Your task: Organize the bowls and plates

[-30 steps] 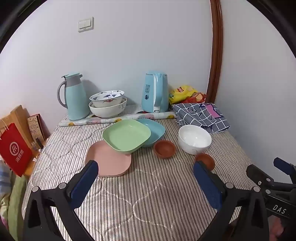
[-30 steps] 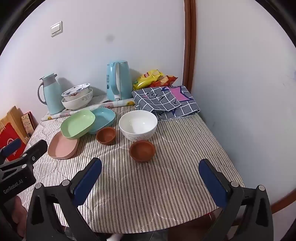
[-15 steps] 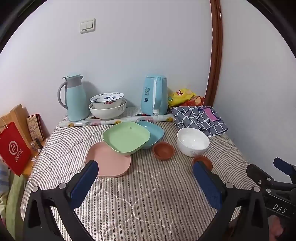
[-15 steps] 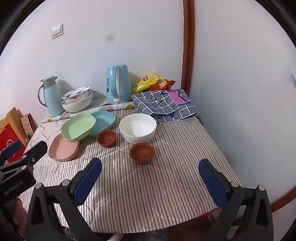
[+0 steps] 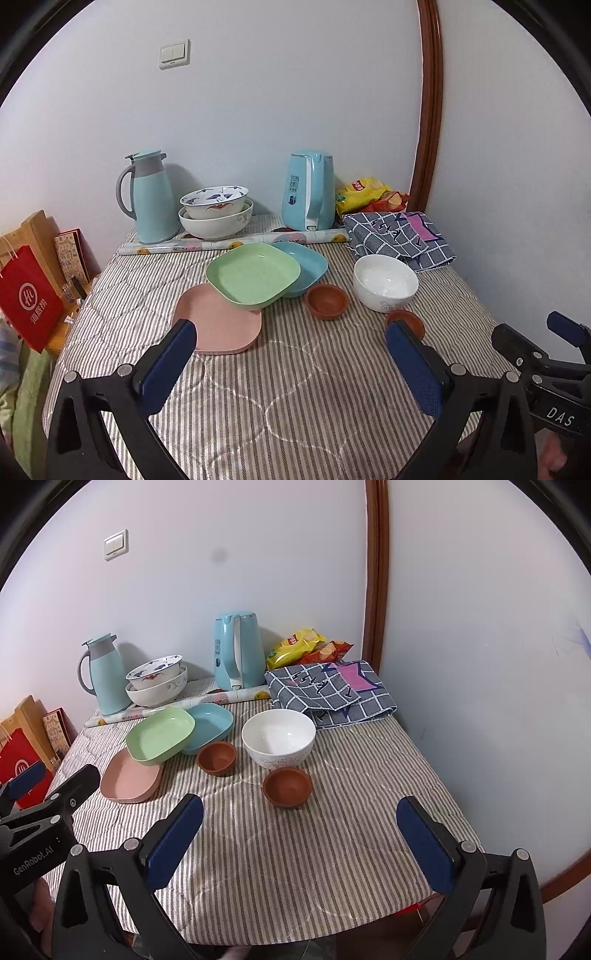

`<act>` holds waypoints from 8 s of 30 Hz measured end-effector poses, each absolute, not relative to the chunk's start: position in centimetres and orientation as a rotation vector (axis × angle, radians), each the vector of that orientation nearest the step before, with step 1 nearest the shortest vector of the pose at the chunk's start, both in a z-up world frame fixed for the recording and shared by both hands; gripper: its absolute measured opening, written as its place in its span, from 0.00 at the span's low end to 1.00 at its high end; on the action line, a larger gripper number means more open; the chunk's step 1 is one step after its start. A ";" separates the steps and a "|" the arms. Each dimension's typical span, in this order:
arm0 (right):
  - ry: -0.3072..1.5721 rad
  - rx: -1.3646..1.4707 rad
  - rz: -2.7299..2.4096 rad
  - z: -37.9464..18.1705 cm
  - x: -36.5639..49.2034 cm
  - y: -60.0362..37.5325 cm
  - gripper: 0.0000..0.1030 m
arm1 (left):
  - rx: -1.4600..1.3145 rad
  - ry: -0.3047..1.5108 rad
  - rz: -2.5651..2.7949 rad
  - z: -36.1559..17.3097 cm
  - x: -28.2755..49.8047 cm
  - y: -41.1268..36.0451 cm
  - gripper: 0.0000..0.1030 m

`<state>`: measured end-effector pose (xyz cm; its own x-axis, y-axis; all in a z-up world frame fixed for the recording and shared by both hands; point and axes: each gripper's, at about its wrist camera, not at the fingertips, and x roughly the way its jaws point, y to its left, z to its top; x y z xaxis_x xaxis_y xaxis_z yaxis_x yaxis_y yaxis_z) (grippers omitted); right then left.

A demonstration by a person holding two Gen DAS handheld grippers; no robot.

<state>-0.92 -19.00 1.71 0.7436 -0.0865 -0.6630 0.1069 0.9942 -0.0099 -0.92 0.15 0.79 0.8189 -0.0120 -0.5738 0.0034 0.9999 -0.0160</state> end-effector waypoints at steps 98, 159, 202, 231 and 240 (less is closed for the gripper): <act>0.713 0.050 -0.097 1.6 -1.7 -17.6 1.00 | -0.032 0.604 -0.047 0.7 -1.1 0.8 1.00; 0.964 0.025 0.188 -6.0 21.2 -7.8 0.61 | -0.145 0.855 0.111 -6.2 18.9 12.3 0.81; 1.106 0.040 0.186 -12.8 28.6 -4.7 0.08 | -0.134 0.984 -0.006 -11.5 26.3 12.5 0.17; 1.016 0.007 0.252 -8.2 23.0 -0.8 0.08 | -0.152 0.917 0.075 -8.1 18.1 16.4 0.16; 1.030 -0.002 0.291 -9.1 21.5 0.7 0.08 | -0.164 0.945 0.118 -8.9 16.0 17.7 0.16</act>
